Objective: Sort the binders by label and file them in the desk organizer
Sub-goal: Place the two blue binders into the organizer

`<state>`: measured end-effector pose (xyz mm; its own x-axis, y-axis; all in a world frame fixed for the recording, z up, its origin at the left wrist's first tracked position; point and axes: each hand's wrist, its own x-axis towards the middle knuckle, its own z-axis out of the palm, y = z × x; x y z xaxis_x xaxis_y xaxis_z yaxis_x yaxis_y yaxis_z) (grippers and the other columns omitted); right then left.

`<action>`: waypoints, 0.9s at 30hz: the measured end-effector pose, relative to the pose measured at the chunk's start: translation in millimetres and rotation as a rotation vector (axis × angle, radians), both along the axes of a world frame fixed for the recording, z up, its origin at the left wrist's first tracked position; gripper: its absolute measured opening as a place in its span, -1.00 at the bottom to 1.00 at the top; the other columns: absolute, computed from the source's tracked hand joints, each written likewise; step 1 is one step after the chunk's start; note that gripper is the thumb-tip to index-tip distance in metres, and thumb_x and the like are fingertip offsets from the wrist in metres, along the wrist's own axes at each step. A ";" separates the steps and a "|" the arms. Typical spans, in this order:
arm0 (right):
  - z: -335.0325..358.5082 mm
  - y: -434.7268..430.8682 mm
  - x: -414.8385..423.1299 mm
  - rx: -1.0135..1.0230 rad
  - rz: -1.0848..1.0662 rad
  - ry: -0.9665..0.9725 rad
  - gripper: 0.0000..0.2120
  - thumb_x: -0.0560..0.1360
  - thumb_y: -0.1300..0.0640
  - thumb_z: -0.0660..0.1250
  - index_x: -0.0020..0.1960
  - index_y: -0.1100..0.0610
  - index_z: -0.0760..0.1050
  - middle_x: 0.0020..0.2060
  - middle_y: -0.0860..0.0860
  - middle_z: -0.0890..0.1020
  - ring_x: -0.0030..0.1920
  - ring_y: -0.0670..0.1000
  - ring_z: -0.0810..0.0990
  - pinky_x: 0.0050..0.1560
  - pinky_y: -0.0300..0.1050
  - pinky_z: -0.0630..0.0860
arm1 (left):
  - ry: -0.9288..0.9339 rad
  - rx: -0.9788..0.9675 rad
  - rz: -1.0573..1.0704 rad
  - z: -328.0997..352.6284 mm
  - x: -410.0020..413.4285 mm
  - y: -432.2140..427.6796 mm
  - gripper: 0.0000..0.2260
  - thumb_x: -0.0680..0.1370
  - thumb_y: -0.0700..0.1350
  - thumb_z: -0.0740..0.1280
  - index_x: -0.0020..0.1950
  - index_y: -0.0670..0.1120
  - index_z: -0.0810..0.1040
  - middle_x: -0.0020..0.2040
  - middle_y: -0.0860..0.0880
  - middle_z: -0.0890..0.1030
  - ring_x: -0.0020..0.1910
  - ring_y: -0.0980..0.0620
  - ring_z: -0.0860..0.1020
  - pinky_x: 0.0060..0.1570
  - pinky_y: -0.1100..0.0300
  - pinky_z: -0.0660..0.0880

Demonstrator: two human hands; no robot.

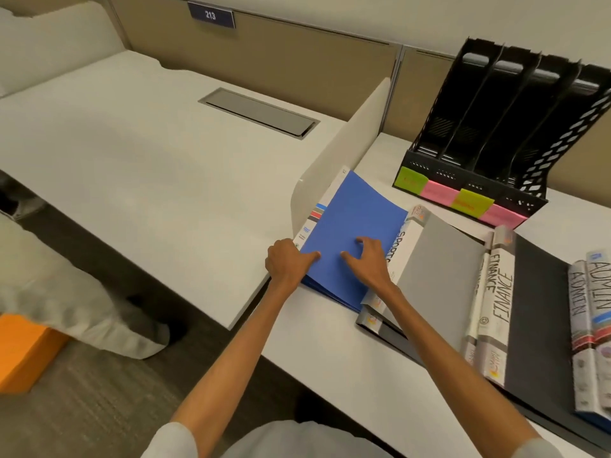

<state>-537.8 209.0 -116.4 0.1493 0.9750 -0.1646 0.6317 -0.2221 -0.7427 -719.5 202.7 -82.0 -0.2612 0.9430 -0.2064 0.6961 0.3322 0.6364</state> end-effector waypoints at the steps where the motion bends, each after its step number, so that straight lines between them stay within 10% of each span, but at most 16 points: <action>1: -0.8 -0.2 -0.3 0.000 -0.003 0.004 -0.43 0.49 -0.03 0.40 0.41 0.16 0.34 0.38 0.12 0.35 0.36 0.11 0.38 0.33 0.01 0.39 | 0.007 -0.015 -0.006 0.9 0.4 1.4 -0.47 0.37 0.20 0.51 0.10 -0.18 0.52 0.04 -0.11 0.62 0.03 -0.13 0.60 -0.04 0.01 0.60; 8: 1.0 0.9 -1.8 -0.008 -0.043 0.072 -0.42 0.48 -0.02 0.43 0.41 0.15 0.35 0.38 0.11 0.34 0.36 0.11 0.39 0.35 0.03 0.40 | -0.226 0.038 0.007 3.6 -0.1 1.2 -0.48 0.35 0.10 0.57 0.10 -0.19 0.51 -0.02 -0.03 0.59 -0.05 -0.06 0.62 -0.30 0.25 0.52; 17: 27.1 13.7 5.5 -0.015 -0.119 0.212 -0.45 0.49 -0.10 0.41 0.37 0.13 0.40 0.35 0.10 0.39 0.31 0.11 0.47 0.31 0.01 0.43 | -0.927 -0.160 0.045 31.9 -1.8 15.9 -0.69 0.50 0.10 0.36 0.14 -0.03 0.56 -0.04 -0.09 0.69 -0.06 -0.09 0.67 -0.29 0.04 0.62; 27: 106.3 35.0 16.3 -0.037 -0.208 0.429 -0.37 0.46 -0.27 0.36 0.37 0.07 0.35 0.28 0.02 0.43 0.22 0.06 0.44 0.05 0.26 0.60 | -0.769 0.034 -0.152 93.4 25.2 28.5 -0.87 0.28 -0.14 0.53 -0.20 -0.05 0.69 -0.26 -0.07 0.69 -0.24 -0.10 0.68 -0.29 0.01 0.59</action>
<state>-521.5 244.1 -10.0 0.2519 0.9237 -0.2886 0.2093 -0.3432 -0.9157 -694.3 231.1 11.4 0.0756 0.9660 -0.2471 0.0923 0.2399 0.9664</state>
